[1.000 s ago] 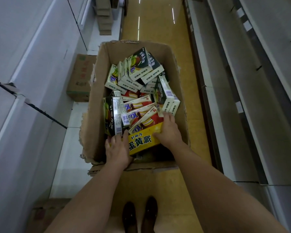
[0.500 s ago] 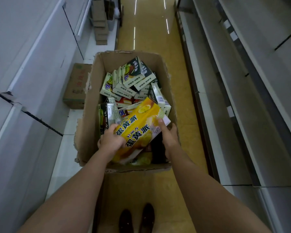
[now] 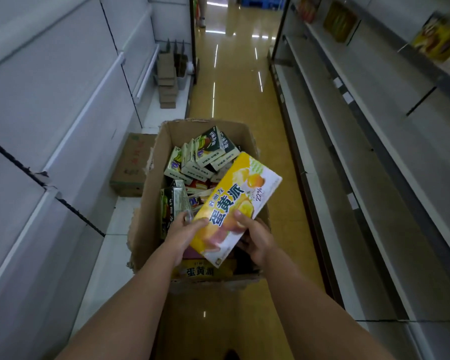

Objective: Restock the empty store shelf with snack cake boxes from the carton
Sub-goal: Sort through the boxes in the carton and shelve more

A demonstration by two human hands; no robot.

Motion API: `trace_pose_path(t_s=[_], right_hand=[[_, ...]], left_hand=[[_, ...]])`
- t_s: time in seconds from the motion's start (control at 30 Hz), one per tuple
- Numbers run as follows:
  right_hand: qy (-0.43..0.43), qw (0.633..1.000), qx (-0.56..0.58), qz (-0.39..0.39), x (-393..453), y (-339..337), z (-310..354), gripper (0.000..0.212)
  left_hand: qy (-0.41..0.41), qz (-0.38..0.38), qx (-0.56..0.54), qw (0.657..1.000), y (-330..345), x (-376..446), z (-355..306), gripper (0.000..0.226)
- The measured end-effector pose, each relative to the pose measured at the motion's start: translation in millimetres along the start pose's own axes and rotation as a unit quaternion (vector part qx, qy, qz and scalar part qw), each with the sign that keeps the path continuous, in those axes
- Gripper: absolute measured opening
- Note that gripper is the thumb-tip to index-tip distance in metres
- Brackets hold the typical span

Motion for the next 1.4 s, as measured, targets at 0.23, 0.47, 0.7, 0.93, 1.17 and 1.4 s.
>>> trace_pose_path(t_s=[0.23,0.47,0.7,0.93,1.17,1.4], right_hand=[[0.004,0.997,0.069,0.031,-35.4,6.1,27.0,0.025],[-0.122,0.971,0.110,-0.176,-59.1,-80.9,95.1,0.052],[-0.213,0.952,0.012,-0.221,-116.1,-116.5,118.0,0.035],[-0.289,0.903,0.013,-0.317,-199.7,-168.3,126.9,0.045],[-0.327,0.840,0.047,-0.430,-295.0,-225.8,104.7,0.044],[-0.344,0.800,0.065,-0.487,-396.0,-290.2,72.7,0.023]], left_hand=[[-0.016,0.049,-0.176,0.983,23.3,-35.4,-20.1,0.079],[0.068,0.040,-0.107,0.991,19.2,-55.7,-65.0,0.076],[0.127,0.030,-0.048,0.990,56.1,-72.4,-92.1,0.105],[0.188,0.154,0.025,0.970,134.2,-114.1,-130.3,0.066],[0.236,0.280,0.096,0.926,220.4,-172.3,-132.7,0.069],[0.264,0.413,0.167,0.855,311.8,-260.9,-114.5,0.043]])
Point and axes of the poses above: each hand's wrist, its own x-axis towards the middle knuckle, its own y-axis out of the palm, z = x × y, the point moved 7 cm from there along x, towards the middle knuckle, and after that the axes turned 6 degrees about x, right-handed, at the moved point
